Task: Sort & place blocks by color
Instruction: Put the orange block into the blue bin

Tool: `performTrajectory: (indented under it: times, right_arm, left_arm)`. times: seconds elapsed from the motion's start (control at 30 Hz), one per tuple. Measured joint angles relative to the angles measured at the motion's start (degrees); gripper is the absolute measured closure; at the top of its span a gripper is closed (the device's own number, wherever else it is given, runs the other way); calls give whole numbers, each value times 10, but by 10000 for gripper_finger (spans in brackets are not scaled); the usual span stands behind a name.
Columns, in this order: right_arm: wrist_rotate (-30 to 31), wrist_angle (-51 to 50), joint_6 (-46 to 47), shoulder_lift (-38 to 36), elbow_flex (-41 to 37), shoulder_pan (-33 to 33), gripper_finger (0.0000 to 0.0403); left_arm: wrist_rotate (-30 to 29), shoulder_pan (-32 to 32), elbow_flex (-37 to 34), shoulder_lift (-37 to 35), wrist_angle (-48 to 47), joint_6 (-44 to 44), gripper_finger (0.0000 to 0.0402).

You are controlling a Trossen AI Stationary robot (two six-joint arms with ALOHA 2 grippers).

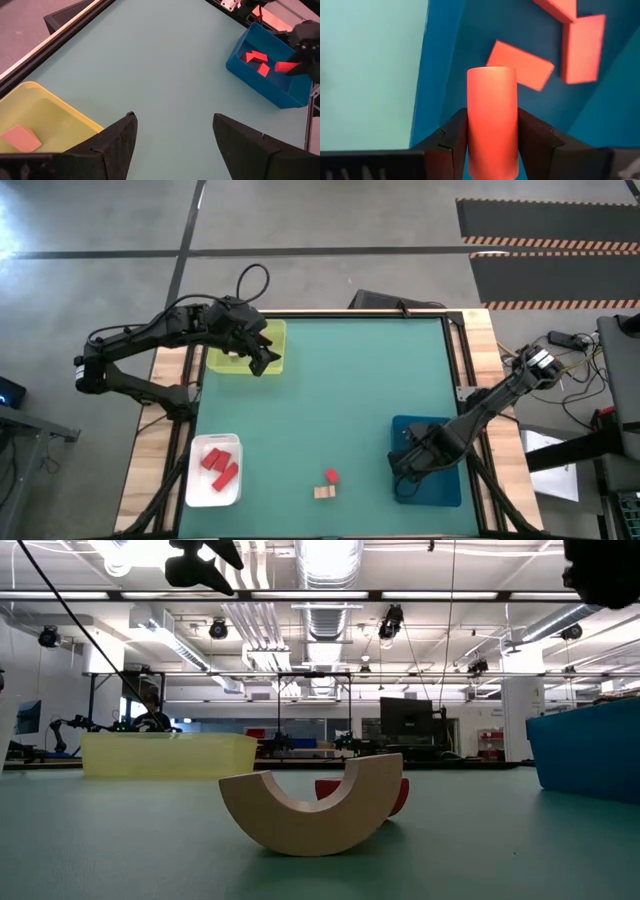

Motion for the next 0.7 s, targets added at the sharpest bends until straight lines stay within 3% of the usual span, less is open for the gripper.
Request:
performTrajectory:
  times: [0.3,0.7]
  right_arm:
    - [84,140,63,-68,-121,0,273]
    - [102,158,85,-49,-155,0,273]
  left_arm:
    - [0,0,0,0,0,0,157]
    - [-1,0,0,0,0,0,157]
